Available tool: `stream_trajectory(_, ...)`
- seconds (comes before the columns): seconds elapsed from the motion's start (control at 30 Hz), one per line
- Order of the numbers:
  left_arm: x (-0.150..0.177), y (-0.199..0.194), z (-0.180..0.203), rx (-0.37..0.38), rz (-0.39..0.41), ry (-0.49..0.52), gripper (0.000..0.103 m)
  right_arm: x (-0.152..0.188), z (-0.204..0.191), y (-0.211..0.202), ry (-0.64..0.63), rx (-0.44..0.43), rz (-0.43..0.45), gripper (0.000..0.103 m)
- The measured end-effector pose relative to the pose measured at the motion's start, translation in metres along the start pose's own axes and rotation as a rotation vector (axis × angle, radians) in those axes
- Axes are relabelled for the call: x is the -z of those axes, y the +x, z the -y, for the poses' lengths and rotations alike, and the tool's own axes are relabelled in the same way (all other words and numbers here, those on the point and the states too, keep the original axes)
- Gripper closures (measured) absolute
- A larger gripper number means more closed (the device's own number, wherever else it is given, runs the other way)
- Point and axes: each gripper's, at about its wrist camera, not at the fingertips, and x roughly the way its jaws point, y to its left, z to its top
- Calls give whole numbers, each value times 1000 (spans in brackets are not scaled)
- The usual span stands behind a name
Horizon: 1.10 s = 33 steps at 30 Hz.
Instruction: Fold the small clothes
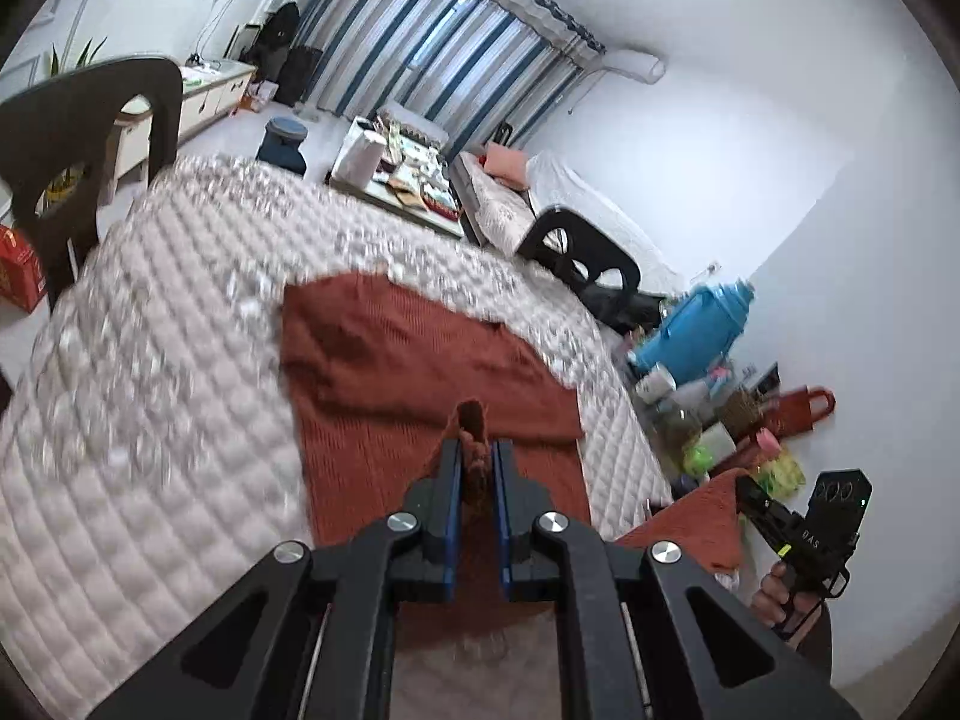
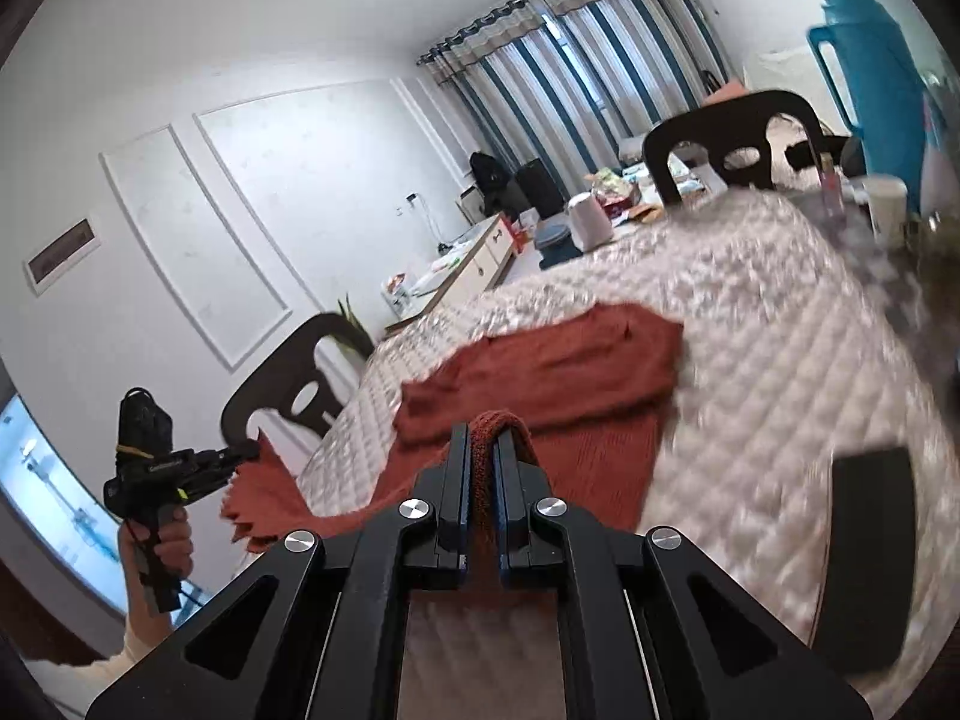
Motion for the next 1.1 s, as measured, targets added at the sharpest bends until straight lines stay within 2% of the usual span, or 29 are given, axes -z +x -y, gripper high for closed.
stream_trajectory(0.13,-35,18,-1,-2,22,-1,92,-30,4,26,-5,28,-7,97)
stream_trajectory(0.43,-88,81,-14,-65,-2,-12,92,-76,28,101,22,93,-76,97)
stream_trajectory(0.47,-88,91,-17,-75,-17,-16,92,-79,35,113,34,120,-84,97)
stream_trajectory(0.63,-73,131,-38,-139,-130,-9,88,-72,63,147,104,145,-147,97)
stream_trajectory(0.7,-66,141,-45,-176,-159,0,70,-68,71,155,110,174,-170,97)
stream_trajectory(0.83,-53,157,-53,-197,-216,25,61,-63,90,172,145,200,-214,97)
stream_trajectory(0.9,-47,162,-54,-237,-225,50,53,-62,95,177,139,224,-227,97)
stream_trajectory(1.03,-40,175,-52,-336,-256,115,50,-62,104,188,142,249,-267,97)
stream_trajectory(1.1,-36,180,-55,-326,-293,94,50,-62,106,190,128,249,-285,97)
